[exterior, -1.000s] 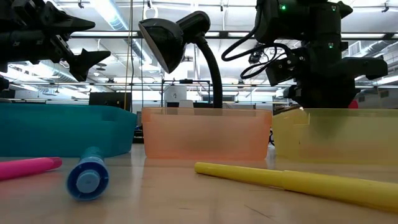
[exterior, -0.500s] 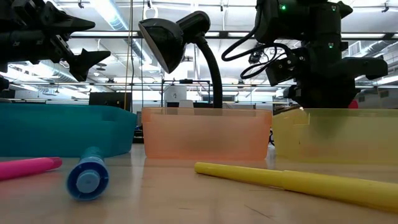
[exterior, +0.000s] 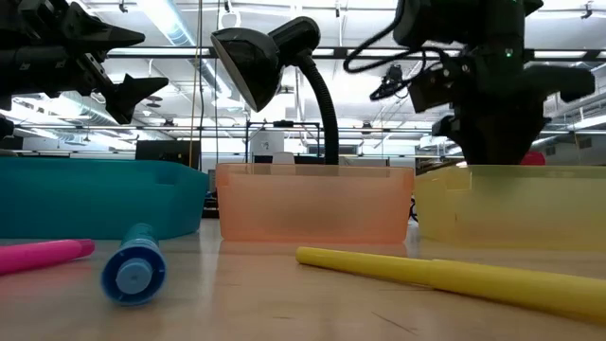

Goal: Pick & Place Markers
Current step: Put the left blue highlighter pen into the yellow bin

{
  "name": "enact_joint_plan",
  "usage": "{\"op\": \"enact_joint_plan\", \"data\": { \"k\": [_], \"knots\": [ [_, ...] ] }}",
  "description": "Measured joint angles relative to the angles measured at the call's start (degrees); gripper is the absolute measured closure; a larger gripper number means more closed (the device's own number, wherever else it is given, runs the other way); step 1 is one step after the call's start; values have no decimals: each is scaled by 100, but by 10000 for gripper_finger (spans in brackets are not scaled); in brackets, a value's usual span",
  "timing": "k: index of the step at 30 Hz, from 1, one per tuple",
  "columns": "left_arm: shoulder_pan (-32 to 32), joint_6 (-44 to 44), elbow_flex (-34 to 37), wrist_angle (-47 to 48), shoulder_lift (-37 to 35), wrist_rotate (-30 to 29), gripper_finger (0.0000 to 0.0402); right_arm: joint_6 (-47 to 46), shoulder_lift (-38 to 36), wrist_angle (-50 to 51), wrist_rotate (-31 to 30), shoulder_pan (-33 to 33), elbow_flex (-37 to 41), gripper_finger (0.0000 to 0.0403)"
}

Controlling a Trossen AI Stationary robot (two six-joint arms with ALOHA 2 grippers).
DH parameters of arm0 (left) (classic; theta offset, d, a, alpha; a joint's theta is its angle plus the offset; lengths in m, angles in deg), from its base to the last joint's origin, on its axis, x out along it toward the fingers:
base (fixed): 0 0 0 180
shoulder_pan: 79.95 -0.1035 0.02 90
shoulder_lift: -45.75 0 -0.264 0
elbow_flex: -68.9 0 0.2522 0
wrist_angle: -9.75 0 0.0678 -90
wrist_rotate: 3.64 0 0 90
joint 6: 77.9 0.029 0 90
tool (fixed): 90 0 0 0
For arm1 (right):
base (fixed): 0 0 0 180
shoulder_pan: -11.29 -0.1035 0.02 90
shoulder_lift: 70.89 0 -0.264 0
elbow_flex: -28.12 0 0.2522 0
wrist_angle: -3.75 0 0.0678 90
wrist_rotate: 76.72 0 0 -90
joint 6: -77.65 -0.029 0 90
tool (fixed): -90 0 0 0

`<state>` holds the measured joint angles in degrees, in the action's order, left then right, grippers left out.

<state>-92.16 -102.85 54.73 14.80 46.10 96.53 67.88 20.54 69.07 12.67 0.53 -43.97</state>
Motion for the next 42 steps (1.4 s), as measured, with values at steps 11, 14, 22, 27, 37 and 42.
{"op": "enact_joint_plan", "data": {
  "k": [11,14,22,27,37,42],
  "knots": [
    [2,2,-2,0,0,0,60,-520,-746,309,2,2,-2,273],
    [0,1,0,0,0,0,60,-637,-913,422,2,2,-4,273],
    [2,2,0,-2,-1,0,60,-776,-1199,646,2,2,-7,273],
    [1,1,-2,0,2,0,60,-775,-1259,645,2,2,-9,273],
    [0,2,0,0,1,0,60,-775,-1259,353,0,0,-7,273],
    [1,2,-2,0,0,0,60,-871,-1257,-454,0,1,-7,273]
  ]
}}
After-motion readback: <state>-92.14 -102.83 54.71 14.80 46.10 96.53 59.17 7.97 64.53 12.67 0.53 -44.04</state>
